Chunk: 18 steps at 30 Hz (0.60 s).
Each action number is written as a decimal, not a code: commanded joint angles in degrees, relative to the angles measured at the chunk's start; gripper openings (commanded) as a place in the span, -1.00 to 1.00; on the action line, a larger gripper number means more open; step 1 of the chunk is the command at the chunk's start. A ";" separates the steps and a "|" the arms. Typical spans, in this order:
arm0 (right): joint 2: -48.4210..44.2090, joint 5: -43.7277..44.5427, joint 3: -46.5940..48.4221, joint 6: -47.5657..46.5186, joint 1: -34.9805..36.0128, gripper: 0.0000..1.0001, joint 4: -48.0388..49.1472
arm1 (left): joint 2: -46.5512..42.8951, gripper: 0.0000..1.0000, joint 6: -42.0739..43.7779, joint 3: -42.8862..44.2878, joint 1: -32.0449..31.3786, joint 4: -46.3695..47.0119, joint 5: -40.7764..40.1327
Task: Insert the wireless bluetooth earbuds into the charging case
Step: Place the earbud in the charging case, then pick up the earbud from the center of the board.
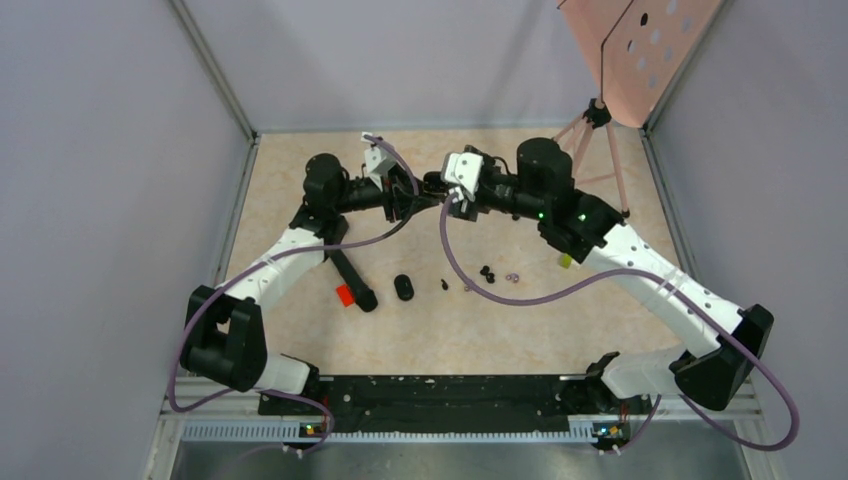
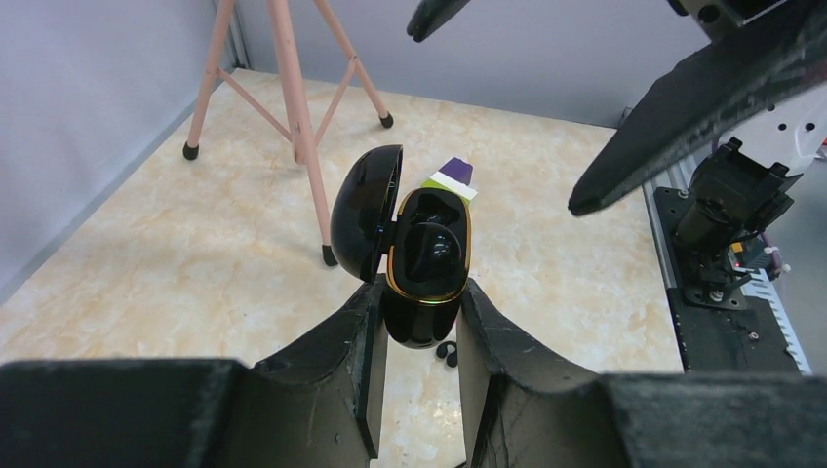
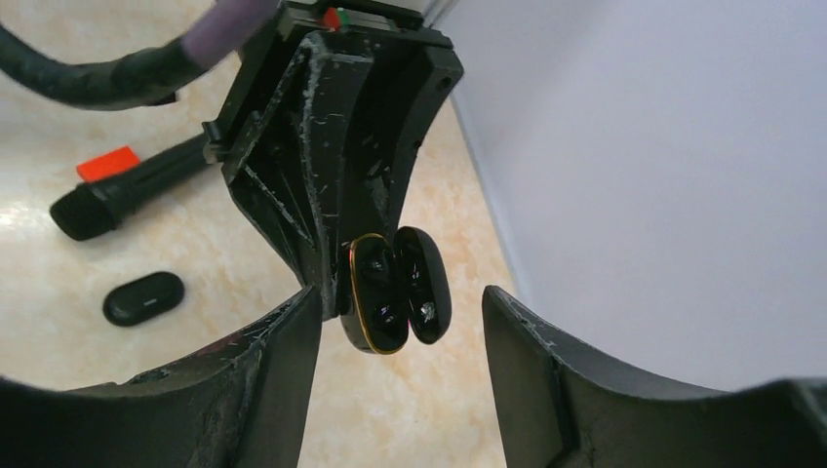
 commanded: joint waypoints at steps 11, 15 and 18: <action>-3.29 9.89 -5.35 38.33 -10.19 -0.17 -13.83 | -4.52 -1.00 -10.07 -5.75 3.99 -0.81 -12.89; 3.02 5.68 -8.31 40.18 -10.23 -0.19 -17.71 | -7.39 -1.00 -14.61 -8.39 6.88 -2.78 -18.46; 5.89 0.12 -11.32 29.23 -10.22 -0.18 -13.77 | -10.06 -1.00 -14.36 -9.60 8.48 -5.97 -21.99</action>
